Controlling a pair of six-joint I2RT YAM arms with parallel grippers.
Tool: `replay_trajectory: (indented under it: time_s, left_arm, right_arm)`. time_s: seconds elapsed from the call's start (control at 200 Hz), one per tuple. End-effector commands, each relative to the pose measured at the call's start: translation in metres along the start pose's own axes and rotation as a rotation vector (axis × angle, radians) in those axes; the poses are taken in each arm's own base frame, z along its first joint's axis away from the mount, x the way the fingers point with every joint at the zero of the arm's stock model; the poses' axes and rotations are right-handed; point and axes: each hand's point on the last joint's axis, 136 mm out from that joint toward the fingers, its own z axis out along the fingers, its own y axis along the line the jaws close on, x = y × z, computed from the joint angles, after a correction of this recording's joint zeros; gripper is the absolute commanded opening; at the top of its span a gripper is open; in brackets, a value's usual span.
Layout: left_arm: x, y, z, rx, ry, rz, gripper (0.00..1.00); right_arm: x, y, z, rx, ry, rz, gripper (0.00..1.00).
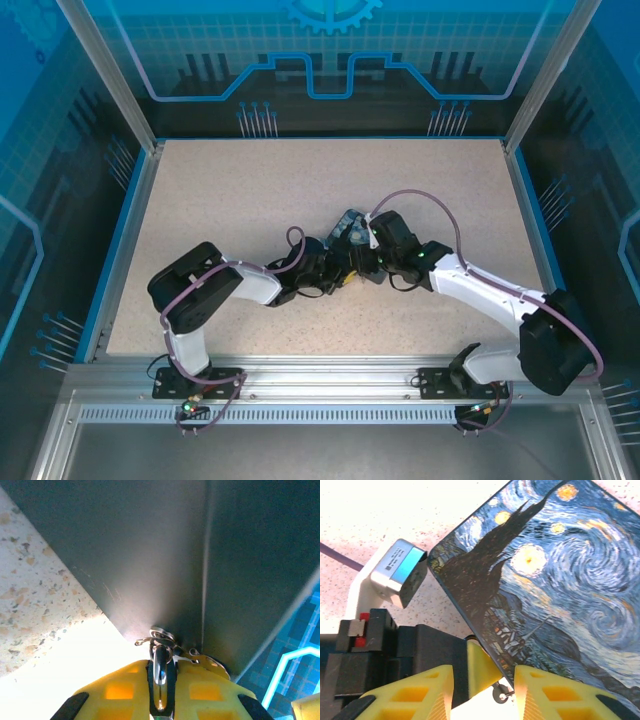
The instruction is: Unlock the padlock with the key
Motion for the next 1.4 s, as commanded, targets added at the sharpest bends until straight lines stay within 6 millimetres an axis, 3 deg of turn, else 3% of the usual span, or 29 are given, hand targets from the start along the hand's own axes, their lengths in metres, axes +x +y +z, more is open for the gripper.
replay_trajectory:
  time_s: [0.0,0.3,0.54,0.685,0.99,1.216,1.256,1.396]
  left_arm:
    - [0.005,-0.008,0.004,0.018,0.035,0.012,0.00]
    - [0.001,0.001,0.004,-0.004,0.018,0.026,0.00]
    - [0.000,0.017,-0.001,-0.033,0.005,0.035,0.26]
    - [-0.001,0.021,-0.008,-0.038,-0.010,0.041,0.41]
    - [-0.008,0.012,-0.030,-0.034,-0.068,0.078,0.60]
    - [-0.012,-0.011,-0.055,-0.068,-0.119,0.174,0.88]
    - [-0.014,-0.016,-0.060,-0.076,-0.132,0.197,0.98]
    - [-0.019,-0.032,-0.077,-0.115,-0.183,0.278,0.99]
  right_arm:
    - [0.010,0.004,0.001,-0.046,0.027,0.020,0.38]
    - [0.046,0.006,0.002,-0.107,0.101,0.102,0.37]
    - [0.067,-0.006,0.014,-0.084,0.132,0.155,0.39]
    - [0.059,-0.014,0.019,-0.069,0.107,0.190,0.41]
    - [0.041,-0.029,0.031,-0.083,0.101,0.261,0.43]
    - [0.025,-0.043,0.043,-0.072,0.092,0.284,0.44]
    - [0.020,-0.045,0.046,-0.070,0.090,0.288,0.44]
    - [0.000,-0.055,0.057,-0.077,0.077,0.317,0.44]
